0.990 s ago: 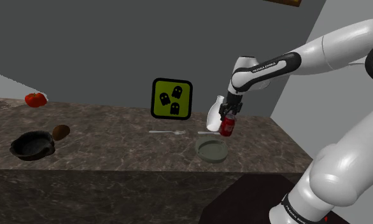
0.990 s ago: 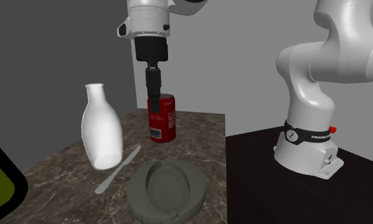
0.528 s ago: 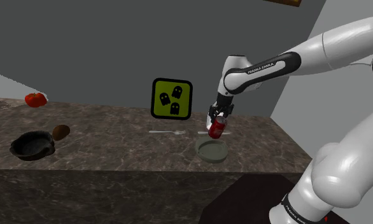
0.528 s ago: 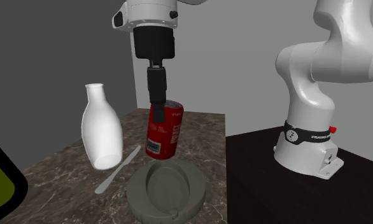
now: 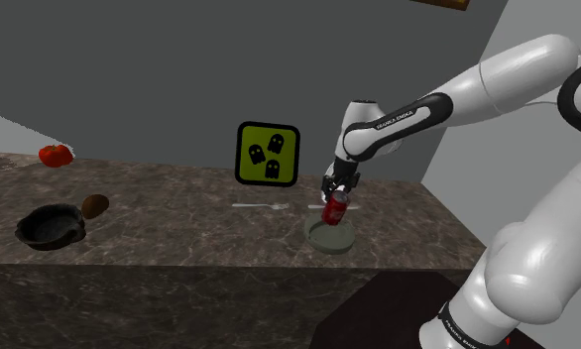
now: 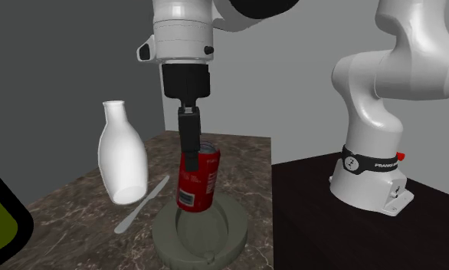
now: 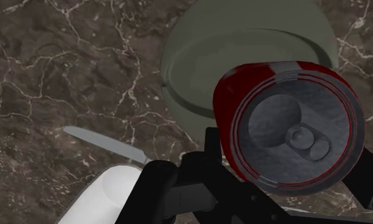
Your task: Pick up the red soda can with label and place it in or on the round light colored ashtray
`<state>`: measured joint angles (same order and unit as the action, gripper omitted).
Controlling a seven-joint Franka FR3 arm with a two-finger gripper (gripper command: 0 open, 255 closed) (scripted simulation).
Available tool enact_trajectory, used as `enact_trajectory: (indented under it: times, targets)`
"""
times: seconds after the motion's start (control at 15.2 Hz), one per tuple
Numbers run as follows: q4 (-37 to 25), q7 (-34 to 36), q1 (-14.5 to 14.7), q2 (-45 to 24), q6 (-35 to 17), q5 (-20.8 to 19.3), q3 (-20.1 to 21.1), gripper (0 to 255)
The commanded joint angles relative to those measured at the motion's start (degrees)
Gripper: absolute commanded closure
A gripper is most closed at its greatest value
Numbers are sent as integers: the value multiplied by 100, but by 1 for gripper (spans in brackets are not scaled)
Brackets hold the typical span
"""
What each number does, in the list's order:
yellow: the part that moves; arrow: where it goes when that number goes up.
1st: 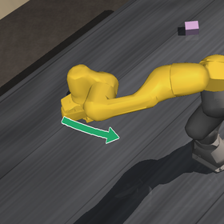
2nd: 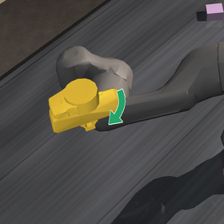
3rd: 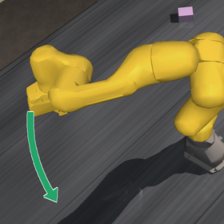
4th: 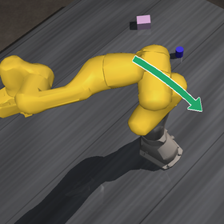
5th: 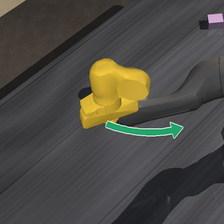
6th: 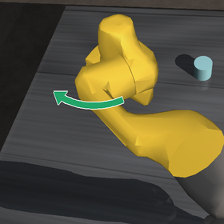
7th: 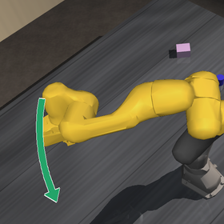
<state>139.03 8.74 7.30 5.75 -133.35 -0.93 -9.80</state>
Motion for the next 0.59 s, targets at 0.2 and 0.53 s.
enact_trajectory:
  times: [0.2,0.53]
  targets:
    - [140,-44,7,-268,-412,59,-8,255]
    - [239,-104,12,-568,-807,139,-11,255]
